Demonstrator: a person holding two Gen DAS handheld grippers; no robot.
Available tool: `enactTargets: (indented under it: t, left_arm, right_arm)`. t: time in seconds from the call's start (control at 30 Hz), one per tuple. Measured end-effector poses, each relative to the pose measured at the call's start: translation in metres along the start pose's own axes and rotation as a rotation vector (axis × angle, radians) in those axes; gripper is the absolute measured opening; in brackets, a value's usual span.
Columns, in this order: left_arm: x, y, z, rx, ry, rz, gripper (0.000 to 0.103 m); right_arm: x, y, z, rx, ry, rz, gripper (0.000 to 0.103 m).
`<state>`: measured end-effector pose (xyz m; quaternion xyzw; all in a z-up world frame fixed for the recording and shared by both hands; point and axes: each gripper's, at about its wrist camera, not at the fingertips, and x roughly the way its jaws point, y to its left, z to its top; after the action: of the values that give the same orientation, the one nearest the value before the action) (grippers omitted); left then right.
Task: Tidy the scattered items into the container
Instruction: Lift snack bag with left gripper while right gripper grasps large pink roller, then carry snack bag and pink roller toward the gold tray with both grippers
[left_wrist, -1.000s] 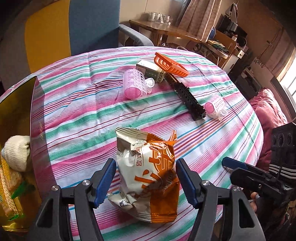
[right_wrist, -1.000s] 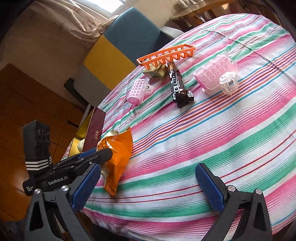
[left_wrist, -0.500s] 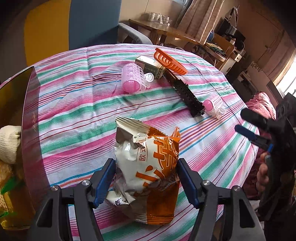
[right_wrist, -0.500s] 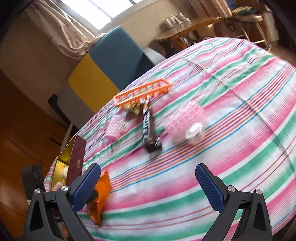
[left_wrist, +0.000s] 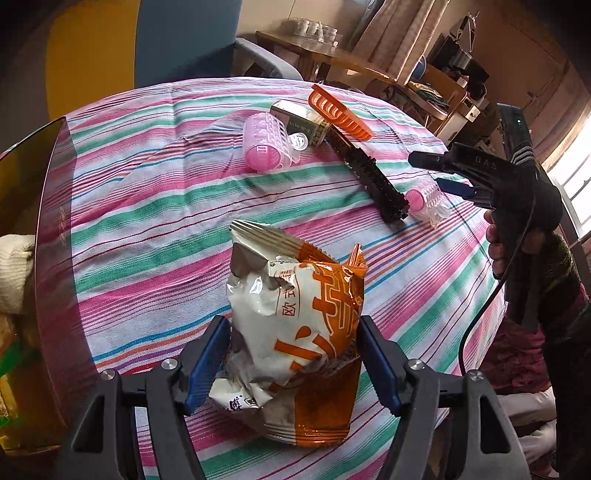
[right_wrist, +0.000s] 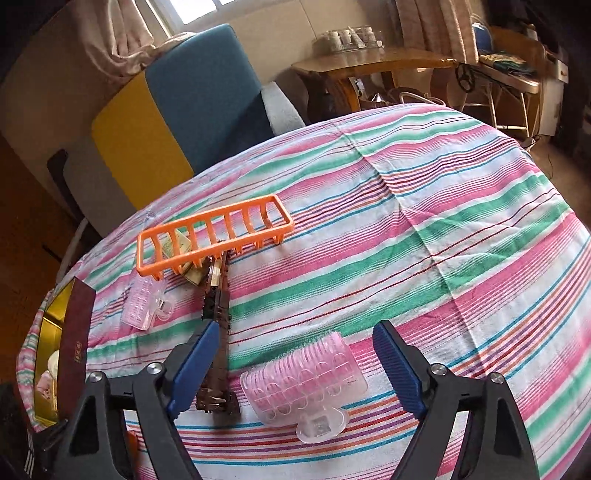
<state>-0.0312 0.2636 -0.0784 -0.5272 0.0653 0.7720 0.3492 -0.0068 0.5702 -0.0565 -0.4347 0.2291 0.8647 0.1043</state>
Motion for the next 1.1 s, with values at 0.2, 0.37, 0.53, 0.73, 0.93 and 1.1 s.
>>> enactTargets:
  t: [0.2,0.37,0.53,0.73,0.93,1.1]
  left_arm:
    - [0.0,-0.002,-0.002,0.009,-0.003,0.008,0.072]
    - [-0.002,-0.003,-0.007,0.004,0.003,-0.005,0.071]
    - [-0.007,-0.004,-0.018,-0.014,0.008,-0.017,0.071]
    - [-0.012,-0.005,-0.03,-0.031,0.012,-0.022,0.071]
    - [-0.015,-0.002,-0.034,-0.034,0.007,-0.041,0.071]
    - [-0.018,0.0,-0.038,-0.036,0.007,-0.046,0.071]
  right_arm:
    - [0.001,0.006,-0.023,-0.083,0.049,-0.034,0.071]
    - [-0.018,0.023,-0.056,-0.242,0.053,0.033,0.071]
    - [-0.029,0.043,-0.084,-0.431,0.103,0.122,0.073]
    - [-0.034,0.038,-0.093,-0.325,0.12,0.142,0.093]
    - [-0.053,0.041,-0.114,-0.187,0.056,0.09,0.099]
    - [-0.049,0.054,-0.127,-0.179,0.032,0.013,0.102]
